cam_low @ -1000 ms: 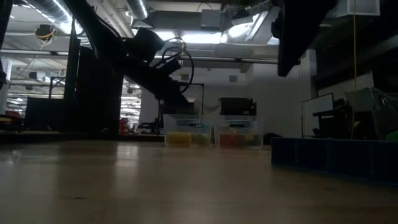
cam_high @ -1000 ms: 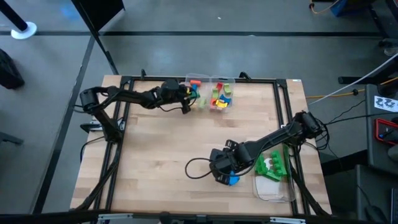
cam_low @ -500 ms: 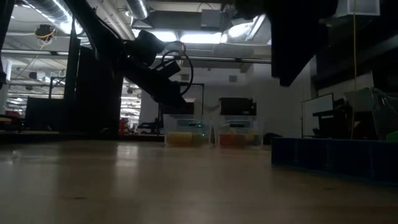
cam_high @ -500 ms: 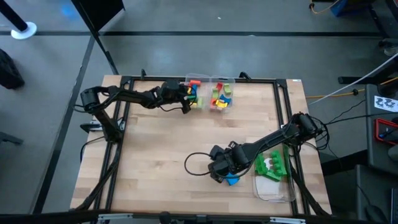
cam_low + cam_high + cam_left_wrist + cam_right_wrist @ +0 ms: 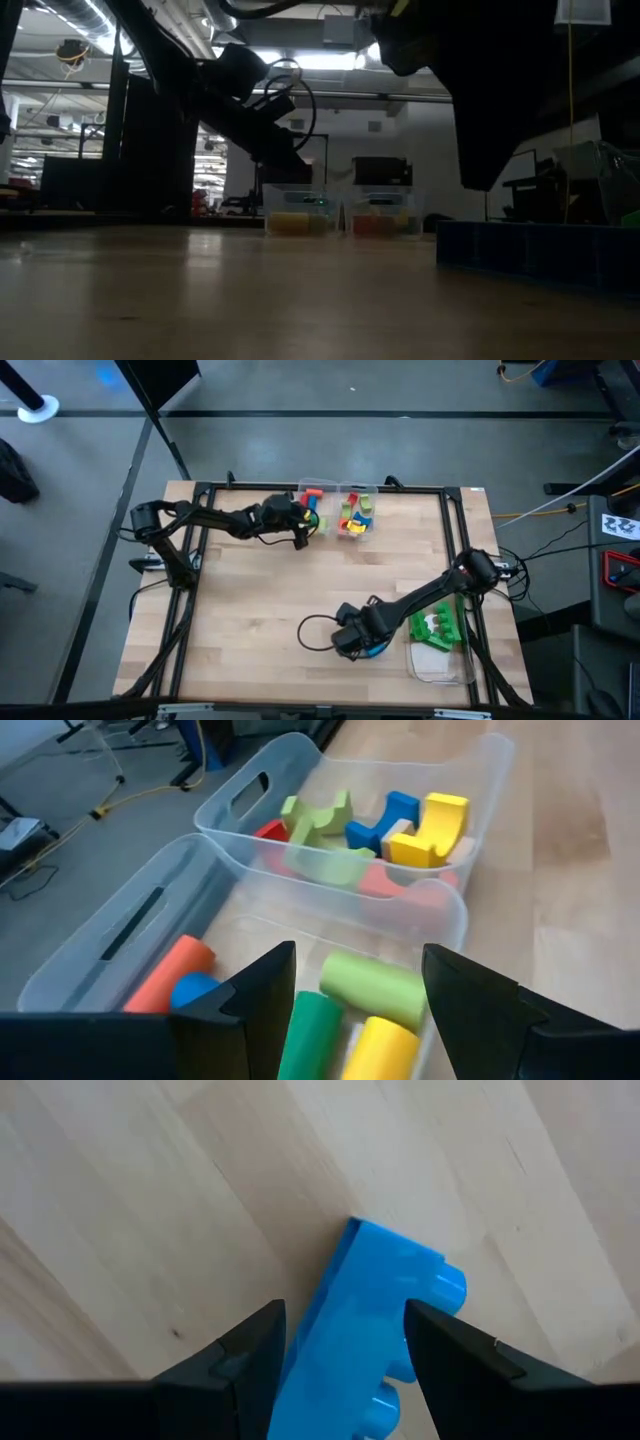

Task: Sort blocks by size
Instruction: Put the blue 4 stud game piece into the bottom transparent bin

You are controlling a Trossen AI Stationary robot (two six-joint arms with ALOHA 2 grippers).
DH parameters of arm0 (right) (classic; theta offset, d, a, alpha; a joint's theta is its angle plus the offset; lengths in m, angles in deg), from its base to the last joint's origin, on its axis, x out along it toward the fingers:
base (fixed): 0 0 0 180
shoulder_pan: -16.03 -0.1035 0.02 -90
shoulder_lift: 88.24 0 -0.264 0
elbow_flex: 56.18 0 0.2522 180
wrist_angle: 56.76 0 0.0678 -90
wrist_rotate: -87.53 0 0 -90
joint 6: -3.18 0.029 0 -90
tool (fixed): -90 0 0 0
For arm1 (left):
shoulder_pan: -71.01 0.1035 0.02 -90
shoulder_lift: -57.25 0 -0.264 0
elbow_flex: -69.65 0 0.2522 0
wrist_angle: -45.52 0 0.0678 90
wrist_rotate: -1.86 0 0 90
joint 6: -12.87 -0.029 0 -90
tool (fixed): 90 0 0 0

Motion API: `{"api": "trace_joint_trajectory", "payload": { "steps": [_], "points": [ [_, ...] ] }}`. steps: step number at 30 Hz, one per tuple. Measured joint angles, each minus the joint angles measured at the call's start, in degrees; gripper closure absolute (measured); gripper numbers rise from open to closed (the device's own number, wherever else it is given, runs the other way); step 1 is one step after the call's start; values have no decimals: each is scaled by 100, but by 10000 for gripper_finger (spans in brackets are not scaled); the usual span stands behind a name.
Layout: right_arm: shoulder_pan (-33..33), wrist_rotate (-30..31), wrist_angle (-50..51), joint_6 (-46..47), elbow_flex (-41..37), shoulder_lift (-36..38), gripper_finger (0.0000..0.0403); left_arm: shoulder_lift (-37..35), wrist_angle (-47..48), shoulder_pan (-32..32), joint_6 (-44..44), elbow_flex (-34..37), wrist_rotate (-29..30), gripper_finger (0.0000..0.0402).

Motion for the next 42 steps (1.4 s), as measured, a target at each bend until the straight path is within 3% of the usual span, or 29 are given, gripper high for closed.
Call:
{"api": "trace_joint_trajectory", "payload": {
  "steps": [18, 37, 42],
  "points": [
    [-737, 271, -234, 197, 33, -490, 198, 2, 589, -76, 68, 9, -3, 199],
    [-727, 229, 808, 300, 7, -560, 308, 2, 608, -76, 43, 9, -9, 199],
    [-734, 596, 830, 275, -1, -573, 310, 2, 560, -76, -27, 9, -533, 199]
  ]
}}
